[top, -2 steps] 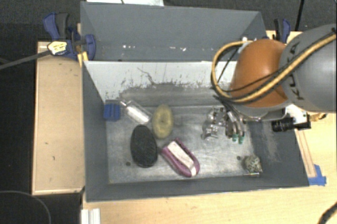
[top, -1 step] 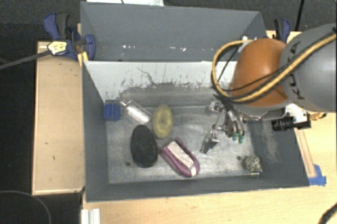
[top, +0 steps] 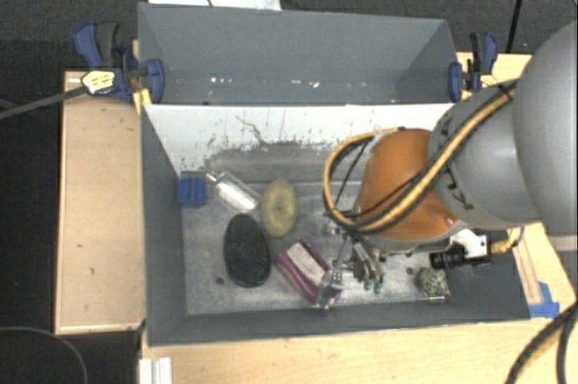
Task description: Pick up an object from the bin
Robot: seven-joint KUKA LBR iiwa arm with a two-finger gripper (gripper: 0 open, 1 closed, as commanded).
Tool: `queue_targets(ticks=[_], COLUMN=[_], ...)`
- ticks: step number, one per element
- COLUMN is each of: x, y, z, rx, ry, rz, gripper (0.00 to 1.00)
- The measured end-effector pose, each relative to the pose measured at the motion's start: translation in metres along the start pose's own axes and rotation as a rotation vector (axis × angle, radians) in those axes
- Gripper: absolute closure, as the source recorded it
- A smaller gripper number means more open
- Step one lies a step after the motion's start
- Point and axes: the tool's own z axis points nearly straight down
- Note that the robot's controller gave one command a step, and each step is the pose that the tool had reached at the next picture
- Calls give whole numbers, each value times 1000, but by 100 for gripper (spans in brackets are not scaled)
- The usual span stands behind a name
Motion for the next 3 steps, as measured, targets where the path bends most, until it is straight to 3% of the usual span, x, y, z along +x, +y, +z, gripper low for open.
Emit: queue_targets(ticks=[1,2,3], x=[-27,6,-9], y=[-25,8,87], z=[6,-14,5], rx=[-11,-2,-2], ry=[19,1,2], rz=[-183,-17,134], gripper=[0,0,0])
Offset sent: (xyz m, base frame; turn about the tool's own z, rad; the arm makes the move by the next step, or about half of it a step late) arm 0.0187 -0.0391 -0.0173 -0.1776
